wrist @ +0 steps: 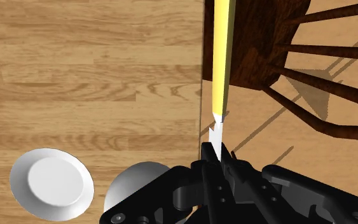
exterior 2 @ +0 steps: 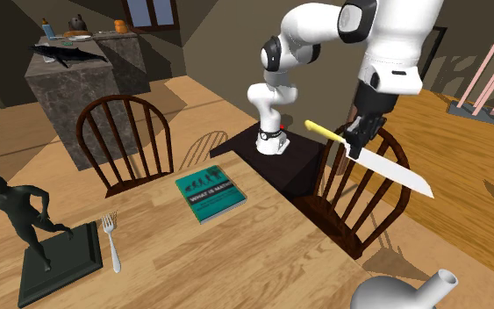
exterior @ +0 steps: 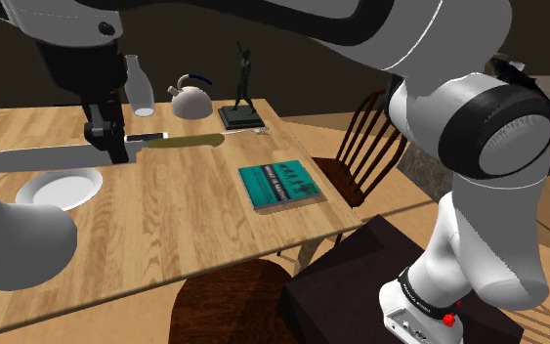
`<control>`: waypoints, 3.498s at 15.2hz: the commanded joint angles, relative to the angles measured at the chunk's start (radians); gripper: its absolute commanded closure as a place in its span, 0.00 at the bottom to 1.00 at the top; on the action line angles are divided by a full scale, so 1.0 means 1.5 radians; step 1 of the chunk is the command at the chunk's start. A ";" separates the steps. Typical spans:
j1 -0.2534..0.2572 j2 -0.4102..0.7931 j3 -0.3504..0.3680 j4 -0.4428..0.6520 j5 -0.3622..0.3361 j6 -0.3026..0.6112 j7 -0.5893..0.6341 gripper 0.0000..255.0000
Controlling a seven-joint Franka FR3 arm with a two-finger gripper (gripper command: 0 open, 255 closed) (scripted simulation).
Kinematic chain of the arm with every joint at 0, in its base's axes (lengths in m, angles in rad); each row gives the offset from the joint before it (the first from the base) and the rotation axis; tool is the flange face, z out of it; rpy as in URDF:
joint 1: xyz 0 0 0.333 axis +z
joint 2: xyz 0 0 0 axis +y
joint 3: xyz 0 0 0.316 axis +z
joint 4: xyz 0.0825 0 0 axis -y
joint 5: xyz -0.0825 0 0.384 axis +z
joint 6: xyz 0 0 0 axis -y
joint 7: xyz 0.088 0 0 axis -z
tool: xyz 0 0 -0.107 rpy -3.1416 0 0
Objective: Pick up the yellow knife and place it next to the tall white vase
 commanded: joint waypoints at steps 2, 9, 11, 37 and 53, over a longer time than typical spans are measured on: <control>-0.009 -0.019 0.001 -0.060 0.005 0.041 0.002 1.00; -0.023 -0.047 0.002 -0.168 0.012 0.121 0.005 1.00; -0.025 -0.052 0.002 -0.193 0.014 0.142 0.006 1.00; -0.038 -0.040 -0.005 -0.410 0.004 0.369 0.021 1.00; -0.034 0.016 -0.016 -0.473 -0.018 0.485 0.038 1.00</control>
